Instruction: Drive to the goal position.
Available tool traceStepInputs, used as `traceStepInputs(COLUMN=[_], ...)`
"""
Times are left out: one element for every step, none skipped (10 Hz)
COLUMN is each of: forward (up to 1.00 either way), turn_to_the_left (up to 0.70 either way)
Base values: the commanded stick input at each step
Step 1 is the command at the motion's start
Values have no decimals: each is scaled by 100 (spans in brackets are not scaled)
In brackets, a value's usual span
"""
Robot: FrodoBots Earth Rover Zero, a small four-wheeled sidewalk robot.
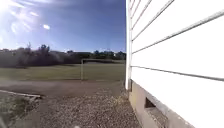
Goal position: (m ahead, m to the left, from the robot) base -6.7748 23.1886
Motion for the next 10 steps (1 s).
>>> traceStepInputs(forward=[5,5,5,5,5,5,5,5,5,5], turn_to_the_left=[0,0,0,0,0,0,0,0,0,0])
